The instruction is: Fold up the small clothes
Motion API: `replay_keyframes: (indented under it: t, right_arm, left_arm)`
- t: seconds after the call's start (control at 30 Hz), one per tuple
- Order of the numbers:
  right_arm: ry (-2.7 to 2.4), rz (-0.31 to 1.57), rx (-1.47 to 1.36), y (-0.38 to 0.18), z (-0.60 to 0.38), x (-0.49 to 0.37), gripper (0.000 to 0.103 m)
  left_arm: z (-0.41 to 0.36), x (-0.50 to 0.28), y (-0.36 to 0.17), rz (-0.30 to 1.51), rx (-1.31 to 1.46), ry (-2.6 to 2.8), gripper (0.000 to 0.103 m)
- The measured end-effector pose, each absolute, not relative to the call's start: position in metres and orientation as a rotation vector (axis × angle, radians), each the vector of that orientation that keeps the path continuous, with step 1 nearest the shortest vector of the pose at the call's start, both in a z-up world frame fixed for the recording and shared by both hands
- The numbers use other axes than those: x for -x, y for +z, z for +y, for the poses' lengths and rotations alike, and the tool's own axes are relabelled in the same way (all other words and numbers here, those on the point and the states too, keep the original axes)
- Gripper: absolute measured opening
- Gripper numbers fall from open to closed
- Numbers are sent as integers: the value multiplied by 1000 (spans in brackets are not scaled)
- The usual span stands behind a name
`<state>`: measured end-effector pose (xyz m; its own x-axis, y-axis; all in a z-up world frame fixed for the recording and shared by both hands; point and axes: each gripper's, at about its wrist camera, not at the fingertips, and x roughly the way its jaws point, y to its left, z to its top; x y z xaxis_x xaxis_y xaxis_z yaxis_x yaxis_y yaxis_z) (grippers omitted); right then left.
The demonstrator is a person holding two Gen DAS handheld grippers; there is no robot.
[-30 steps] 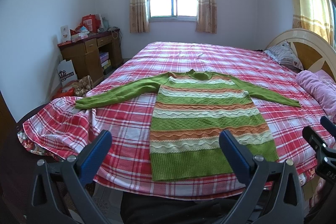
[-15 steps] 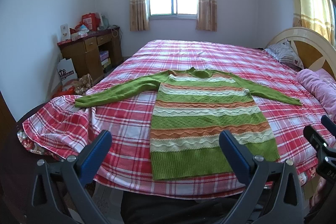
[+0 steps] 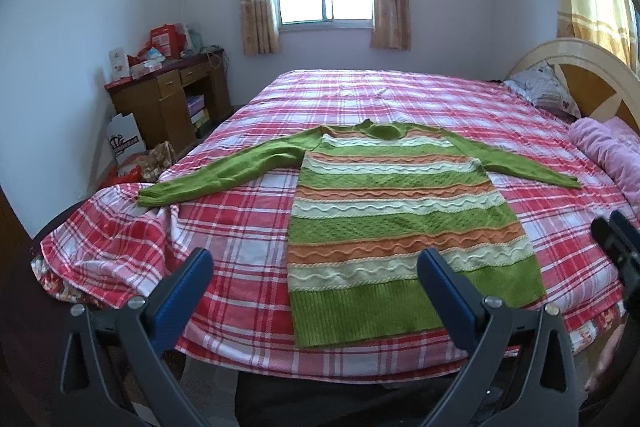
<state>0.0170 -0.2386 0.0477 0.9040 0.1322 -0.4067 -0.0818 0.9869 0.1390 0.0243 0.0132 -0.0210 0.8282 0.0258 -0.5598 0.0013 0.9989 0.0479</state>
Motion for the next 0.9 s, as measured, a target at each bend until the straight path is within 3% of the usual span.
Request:
replay_keyframes:
  t: [0.27, 0.9]
  right_arm:
    - [73, 550, -74, 16, -266, -60, 102]
    - [-217, 671, -317, -35, -432, -179, 102]
  left_arm:
    - [12, -76, -40, 641, -90, 47, 103]
    - [-13, -220, -83, 670, -189, 117, 103]
